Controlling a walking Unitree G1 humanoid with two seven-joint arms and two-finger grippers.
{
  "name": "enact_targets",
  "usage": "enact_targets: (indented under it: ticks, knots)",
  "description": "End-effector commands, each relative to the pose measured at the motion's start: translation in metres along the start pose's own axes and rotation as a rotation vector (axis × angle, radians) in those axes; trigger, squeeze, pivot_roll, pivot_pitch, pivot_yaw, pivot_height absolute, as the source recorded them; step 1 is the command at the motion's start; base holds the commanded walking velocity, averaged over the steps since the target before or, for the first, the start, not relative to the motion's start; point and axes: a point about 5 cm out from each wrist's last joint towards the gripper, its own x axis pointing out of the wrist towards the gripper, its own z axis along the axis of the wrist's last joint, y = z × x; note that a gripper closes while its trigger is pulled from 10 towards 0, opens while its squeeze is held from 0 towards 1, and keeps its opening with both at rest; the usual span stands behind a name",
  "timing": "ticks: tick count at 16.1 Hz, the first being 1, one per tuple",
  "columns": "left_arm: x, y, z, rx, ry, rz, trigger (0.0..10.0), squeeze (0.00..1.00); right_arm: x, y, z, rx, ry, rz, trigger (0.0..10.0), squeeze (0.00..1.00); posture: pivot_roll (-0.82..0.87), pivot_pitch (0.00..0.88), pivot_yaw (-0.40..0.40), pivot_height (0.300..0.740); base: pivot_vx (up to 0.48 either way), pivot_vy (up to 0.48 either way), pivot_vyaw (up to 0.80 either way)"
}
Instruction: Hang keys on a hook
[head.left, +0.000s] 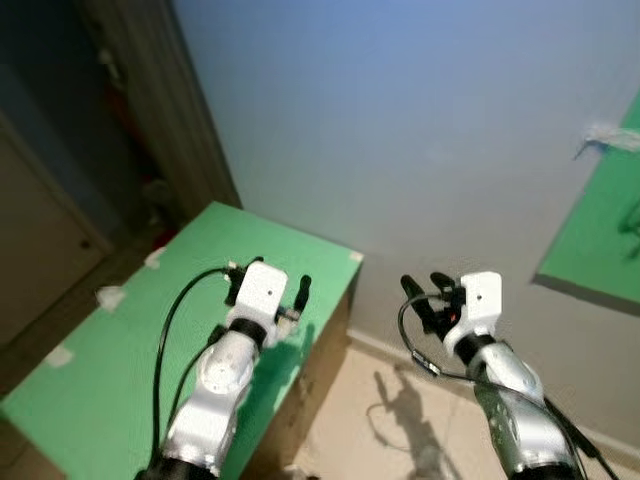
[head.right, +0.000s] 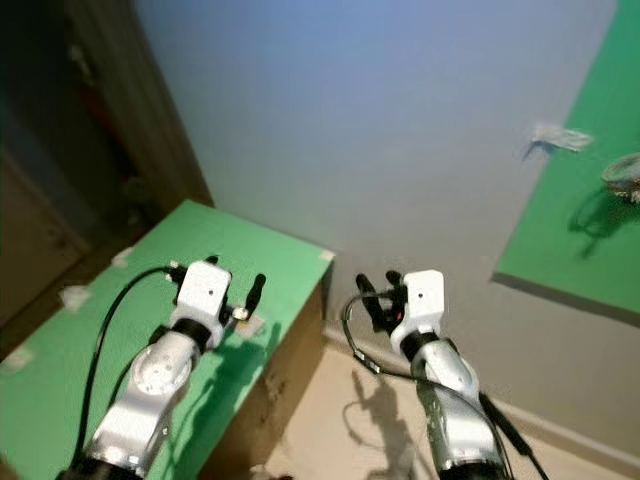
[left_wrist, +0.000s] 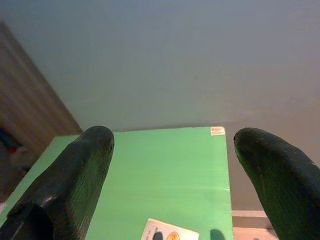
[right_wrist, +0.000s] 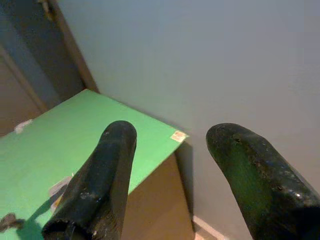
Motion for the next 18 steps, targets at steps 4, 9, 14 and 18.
enact_targets:
  ticks: [4,9,14,18]
  knots:
    - [-0.001,0.002,0.003,-0.004,-0.013,0.024,10.0,0.00,0.006,0.008,0.003,0.004,0.008,0.062,10.0,0.00,-0.17,0.032,0.099,0.740,0.243,-0.226,0.60]
    - [-0.005,0.003,-0.002,-0.062,0.004,0.088,10.0,0.00,0.011,0.007,0.009,-0.020,0.009,0.111,10.0,0.00,-0.16,0.028,0.085,0.740,0.347,-0.328,0.58]
    - [-0.035,0.036,-0.019,-0.140,0.000,0.292,10.0,0.00,0.006,0.002,0.011,-0.037,-0.027,0.051,10.0,0.00,-0.15,0.015,0.079,0.740,0.214,-0.118,0.58]
    - [-0.039,0.032,-0.024,-0.120,0.040,0.285,10.0,0.00,-0.001,0.012,-0.009,-0.043,0.073,0.098,10.0,0.00,-0.13,0.015,0.073,0.740,0.000,0.000,0.00]
